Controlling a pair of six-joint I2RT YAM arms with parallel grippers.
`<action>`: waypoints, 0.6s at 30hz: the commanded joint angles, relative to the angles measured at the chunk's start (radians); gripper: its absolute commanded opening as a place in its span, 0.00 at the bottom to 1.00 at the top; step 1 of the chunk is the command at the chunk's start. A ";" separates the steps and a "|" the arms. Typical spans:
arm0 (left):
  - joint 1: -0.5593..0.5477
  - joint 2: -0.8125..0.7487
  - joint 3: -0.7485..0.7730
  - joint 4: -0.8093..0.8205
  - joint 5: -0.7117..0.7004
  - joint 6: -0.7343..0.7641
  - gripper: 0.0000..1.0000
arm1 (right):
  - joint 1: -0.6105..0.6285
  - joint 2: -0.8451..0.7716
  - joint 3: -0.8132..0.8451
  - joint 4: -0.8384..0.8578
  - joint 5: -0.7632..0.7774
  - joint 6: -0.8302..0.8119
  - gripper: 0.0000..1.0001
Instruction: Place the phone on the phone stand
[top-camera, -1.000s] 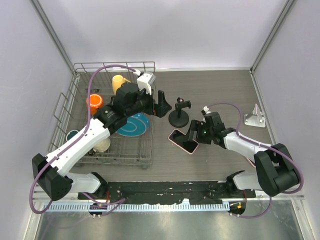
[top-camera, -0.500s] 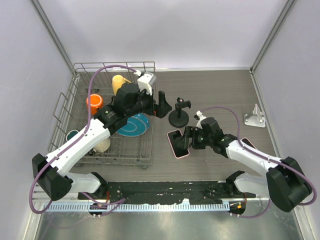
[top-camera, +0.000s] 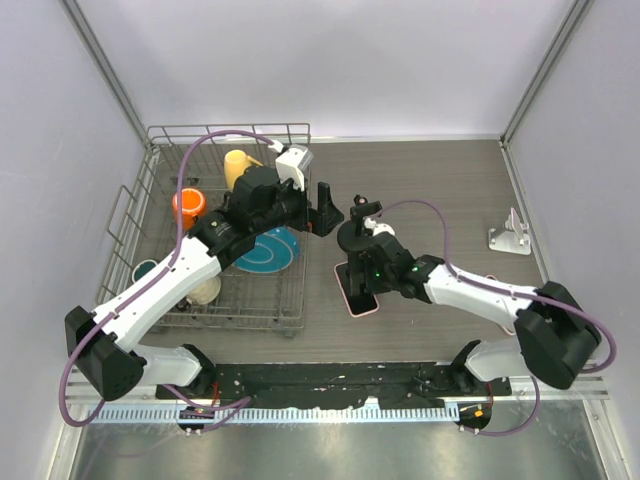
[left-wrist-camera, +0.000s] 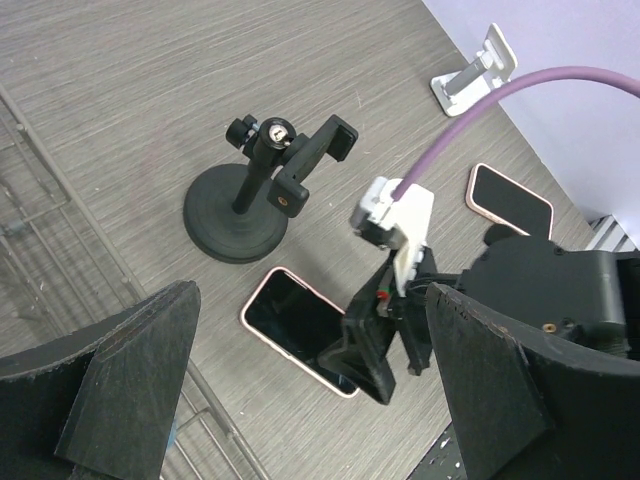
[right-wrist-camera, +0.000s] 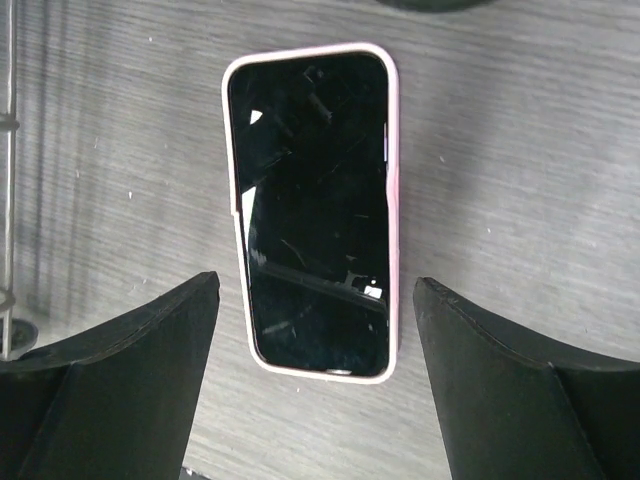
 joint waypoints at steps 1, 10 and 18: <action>-0.006 -0.010 0.031 0.021 -0.008 0.021 1.00 | 0.038 0.105 0.105 -0.016 0.066 -0.082 0.84; -0.007 -0.007 0.033 0.018 -0.013 0.026 1.00 | 0.113 0.278 0.205 -0.041 0.134 -0.111 0.84; -0.007 -0.007 0.033 0.019 -0.008 0.021 1.00 | 0.172 0.358 0.231 -0.119 0.238 -0.099 0.84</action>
